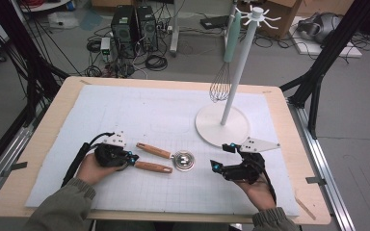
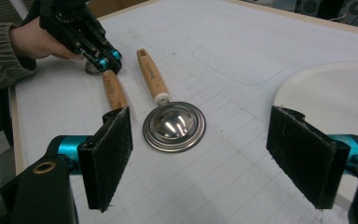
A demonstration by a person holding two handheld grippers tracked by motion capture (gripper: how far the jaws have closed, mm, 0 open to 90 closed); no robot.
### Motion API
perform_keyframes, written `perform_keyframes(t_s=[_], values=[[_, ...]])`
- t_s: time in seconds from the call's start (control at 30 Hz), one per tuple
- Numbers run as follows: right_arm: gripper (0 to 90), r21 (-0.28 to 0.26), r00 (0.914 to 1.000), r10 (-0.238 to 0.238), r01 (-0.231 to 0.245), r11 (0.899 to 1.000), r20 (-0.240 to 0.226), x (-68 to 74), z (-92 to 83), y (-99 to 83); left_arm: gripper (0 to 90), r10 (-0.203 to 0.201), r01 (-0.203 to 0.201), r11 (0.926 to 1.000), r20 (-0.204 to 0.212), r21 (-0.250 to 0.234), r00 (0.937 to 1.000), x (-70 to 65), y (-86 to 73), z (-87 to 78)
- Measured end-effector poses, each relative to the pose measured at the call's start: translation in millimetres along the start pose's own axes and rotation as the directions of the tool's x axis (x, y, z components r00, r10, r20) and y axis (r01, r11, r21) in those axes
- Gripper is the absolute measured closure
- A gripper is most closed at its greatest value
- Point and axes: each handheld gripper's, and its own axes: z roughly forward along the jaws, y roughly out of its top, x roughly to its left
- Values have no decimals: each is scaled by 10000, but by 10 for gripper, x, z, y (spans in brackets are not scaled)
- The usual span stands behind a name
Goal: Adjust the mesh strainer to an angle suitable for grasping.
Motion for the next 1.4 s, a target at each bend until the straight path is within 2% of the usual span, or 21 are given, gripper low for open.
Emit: perform_keyframes(t_s=[0.27,0.3,0.53,1.2,1.4], values=[[217,84,10000,42,-42,10000,-18,3,9,-6,896,111,-112,9999,135,55,9998,-57,5,-3],[217,83,10000,45,-45,10000,-10,3,10,-6,896,-9,10,10000,119,-26,9999,-76,2,2],[217,146,10000,30,-29,9999,-72,6,28,-13,895,-109,110,9999,91,-69,9999,-115,-7,-13],[217,283,9999,29,-25,9996,-134,12,65,-26,895,82,-82,10000,248,-24,9997,-190,22,7],[216,310,9999,46,-42,9995,-137,12,70,-30,894,18,-11,9996,256,-286,9997,-182,77,6]])
